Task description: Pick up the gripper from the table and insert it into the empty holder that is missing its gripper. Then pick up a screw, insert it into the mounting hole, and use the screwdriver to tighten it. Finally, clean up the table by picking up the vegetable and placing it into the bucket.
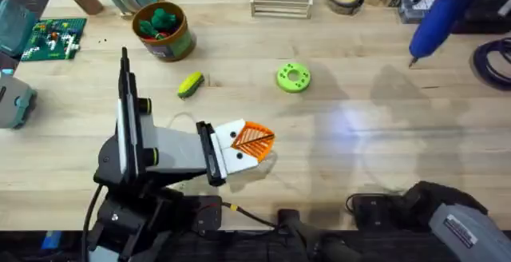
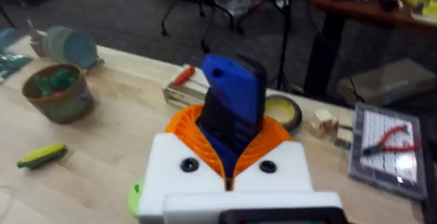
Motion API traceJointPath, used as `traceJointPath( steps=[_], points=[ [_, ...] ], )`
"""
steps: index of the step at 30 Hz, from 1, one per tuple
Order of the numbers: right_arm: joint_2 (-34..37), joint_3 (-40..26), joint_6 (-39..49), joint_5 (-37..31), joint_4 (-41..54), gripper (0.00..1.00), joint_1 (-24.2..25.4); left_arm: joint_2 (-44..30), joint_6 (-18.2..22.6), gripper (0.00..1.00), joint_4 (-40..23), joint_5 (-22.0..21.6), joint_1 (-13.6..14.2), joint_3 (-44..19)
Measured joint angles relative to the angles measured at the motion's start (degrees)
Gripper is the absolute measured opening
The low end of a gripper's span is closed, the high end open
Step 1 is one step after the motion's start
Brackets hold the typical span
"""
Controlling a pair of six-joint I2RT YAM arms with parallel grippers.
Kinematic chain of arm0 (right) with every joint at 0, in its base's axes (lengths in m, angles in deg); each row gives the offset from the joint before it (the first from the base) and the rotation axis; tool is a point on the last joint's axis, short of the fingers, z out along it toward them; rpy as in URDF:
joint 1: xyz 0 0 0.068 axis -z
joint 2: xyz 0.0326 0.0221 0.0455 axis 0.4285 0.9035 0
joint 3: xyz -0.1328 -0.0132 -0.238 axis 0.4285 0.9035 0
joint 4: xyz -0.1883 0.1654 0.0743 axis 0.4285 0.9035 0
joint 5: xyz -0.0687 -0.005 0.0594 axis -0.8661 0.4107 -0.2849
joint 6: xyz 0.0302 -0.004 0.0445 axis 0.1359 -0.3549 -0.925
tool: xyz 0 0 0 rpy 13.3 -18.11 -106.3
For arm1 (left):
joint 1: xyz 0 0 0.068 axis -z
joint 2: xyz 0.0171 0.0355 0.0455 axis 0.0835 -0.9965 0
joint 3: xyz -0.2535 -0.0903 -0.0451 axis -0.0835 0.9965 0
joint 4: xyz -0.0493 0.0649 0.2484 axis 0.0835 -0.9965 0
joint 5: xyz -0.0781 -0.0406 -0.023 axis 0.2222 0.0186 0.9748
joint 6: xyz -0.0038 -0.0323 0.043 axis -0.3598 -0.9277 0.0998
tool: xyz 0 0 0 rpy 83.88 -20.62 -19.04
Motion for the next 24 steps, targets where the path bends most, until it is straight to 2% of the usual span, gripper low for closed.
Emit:
traceJointPath(
  steps=[6, 15, 24],
  points=[
    [-0.45, 0.85, -4.34, -0.68, -8.96, 0.011, -8.02, 0.0, 0.0, 0.007, 0.0, 0.0, 0.0, 0.0],
    [-0.58, 10.77, -11.85, -5.92, -29.58, 0.01, -24.68, 0.0, 0.0, 0.007, -0.01, 0.0, 0.0, 0.0],
    [-0.58, 13.62, -13.82, -9.18, -33.98, 0.01, -39.88, 0.0, 0.0, 0.007, 0.0, 0.0, 0.0, 0.0]
  ],
)
